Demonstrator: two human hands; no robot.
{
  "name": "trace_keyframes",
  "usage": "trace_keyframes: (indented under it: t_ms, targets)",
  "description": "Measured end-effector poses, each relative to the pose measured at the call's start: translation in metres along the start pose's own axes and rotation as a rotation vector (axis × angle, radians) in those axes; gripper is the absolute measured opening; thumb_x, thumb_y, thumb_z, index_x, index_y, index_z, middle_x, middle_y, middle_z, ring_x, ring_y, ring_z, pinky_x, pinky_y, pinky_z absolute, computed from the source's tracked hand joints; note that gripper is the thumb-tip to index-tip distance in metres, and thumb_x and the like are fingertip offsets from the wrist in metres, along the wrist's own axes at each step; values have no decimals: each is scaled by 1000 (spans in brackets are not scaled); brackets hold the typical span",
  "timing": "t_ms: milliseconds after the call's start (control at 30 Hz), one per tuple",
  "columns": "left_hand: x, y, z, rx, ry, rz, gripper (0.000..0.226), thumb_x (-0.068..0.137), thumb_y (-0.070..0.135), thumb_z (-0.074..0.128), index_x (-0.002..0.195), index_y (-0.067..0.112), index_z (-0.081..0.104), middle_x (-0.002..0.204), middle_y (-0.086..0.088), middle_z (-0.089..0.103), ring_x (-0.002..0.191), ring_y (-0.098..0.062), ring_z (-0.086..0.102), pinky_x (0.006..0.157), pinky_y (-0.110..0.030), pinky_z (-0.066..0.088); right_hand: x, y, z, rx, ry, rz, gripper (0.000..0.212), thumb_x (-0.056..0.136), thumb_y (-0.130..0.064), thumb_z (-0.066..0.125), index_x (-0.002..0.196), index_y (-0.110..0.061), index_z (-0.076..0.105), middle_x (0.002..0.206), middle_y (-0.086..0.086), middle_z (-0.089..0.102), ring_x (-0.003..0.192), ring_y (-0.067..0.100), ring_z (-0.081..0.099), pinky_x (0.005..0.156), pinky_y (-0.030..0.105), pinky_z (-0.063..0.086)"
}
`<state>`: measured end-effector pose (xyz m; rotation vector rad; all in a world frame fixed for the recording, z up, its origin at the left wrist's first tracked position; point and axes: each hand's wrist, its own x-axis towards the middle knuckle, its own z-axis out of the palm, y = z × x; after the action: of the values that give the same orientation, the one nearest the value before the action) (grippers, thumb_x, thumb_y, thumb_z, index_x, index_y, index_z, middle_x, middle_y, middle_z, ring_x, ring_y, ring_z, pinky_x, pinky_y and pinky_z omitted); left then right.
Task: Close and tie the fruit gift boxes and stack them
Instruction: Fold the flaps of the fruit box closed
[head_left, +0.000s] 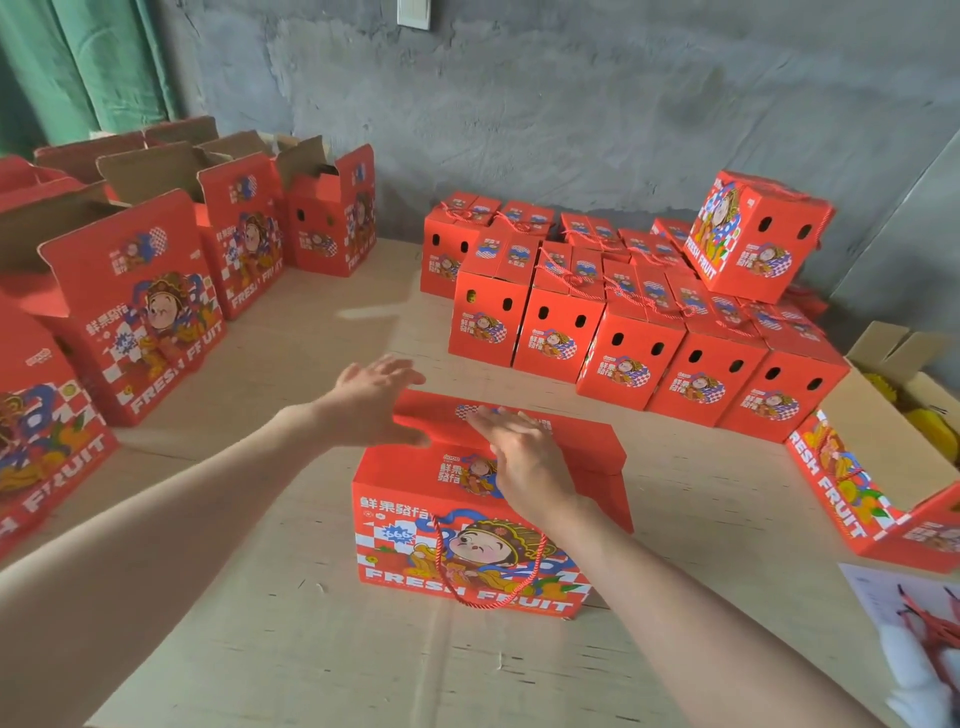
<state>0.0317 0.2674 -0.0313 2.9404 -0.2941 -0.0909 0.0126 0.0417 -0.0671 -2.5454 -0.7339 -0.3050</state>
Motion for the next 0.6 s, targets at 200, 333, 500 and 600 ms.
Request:
trace_keyframes:
  t_ms: [200,333,500,600]
  targets:
    - [26,30,8,193,-195,224,98,73,78,23,151,19,16,142,-9,42,129,-27,41,107,-36,29,4,4,-2,8,-37,-17,61,87,17,43,138,-16,49,144,5,46,137,20,39,116,24,17]
    - [28,23,19,285,-112,292,103,64,81,0,151,26,11,141,-4,43,126,-24,43,106,-35,33,6,20,-17,-56,-217,-96,61,94,9,43,145,-23,37,152,-2,35,142,14,28,118,27,17]
    - [30,21,21,247,-104,285,103,63,81,-1,151,30,9,142,-2,41,127,-23,42,107,-34,31,-8,68,-59,-223,-411,-18,51,103,-29,36,149,-41,16,158,-13,14,147,10,10,120,34,6]
    - [32,21,21,244,-115,277,96,68,80,5,151,31,10,142,-2,41,128,-23,42,108,-35,31,-25,98,-79,-254,-482,105,50,101,-43,33,144,-55,9,160,-11,3,147,14,6,118,40,8]
